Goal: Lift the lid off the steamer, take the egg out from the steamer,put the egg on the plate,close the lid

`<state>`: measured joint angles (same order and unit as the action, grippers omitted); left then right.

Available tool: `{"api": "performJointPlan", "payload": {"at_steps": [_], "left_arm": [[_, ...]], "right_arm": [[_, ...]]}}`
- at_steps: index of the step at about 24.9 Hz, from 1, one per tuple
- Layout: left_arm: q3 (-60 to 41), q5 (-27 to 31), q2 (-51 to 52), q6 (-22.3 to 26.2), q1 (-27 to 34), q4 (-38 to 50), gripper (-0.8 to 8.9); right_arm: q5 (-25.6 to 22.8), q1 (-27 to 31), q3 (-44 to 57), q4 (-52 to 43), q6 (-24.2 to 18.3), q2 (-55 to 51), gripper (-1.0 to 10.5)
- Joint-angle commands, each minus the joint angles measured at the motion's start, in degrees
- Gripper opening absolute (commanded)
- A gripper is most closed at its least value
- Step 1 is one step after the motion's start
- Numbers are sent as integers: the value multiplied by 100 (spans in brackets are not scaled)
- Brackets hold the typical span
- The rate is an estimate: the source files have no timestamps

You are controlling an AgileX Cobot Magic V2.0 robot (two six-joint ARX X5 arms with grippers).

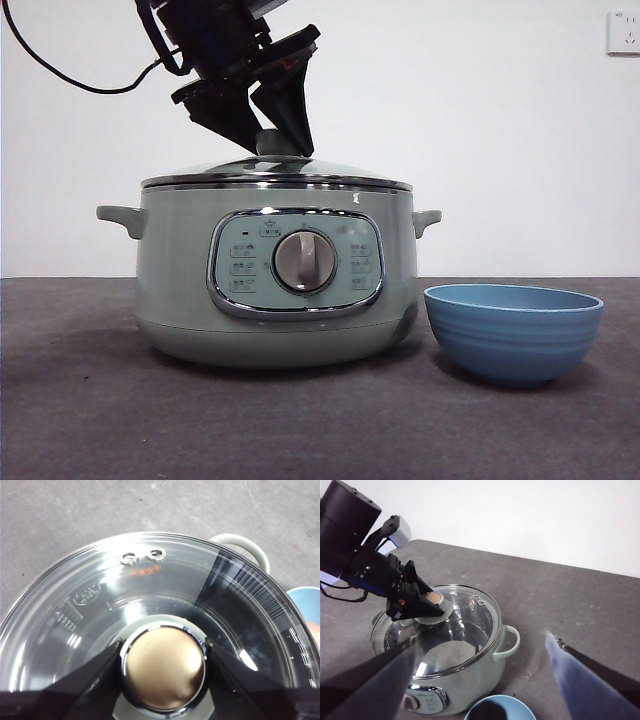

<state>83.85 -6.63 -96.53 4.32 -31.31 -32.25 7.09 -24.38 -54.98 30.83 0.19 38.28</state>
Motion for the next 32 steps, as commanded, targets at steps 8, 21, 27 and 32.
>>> {"api": "performJointPlan", "payload": {"at_steps": [8, 21, 27, 32], "left_arm": [[-44, -48, -9, -131, -7, -251, 577], [-9, -63, 898, -136, -4, -417, 576], [-9, -260, 1805, -155, -15, -1172, 565], [-9, -872, 2669, -289, -22, -2149, 565]], "right_arm": [[7, -4, -37, 70, 22, -4, 442], [48, -4, -37, 361, 22, -4, 442], [55, -4, -37, 728, 22, -4, 442], [525, -4, -37, 1296, 24, -4, 442]]}}
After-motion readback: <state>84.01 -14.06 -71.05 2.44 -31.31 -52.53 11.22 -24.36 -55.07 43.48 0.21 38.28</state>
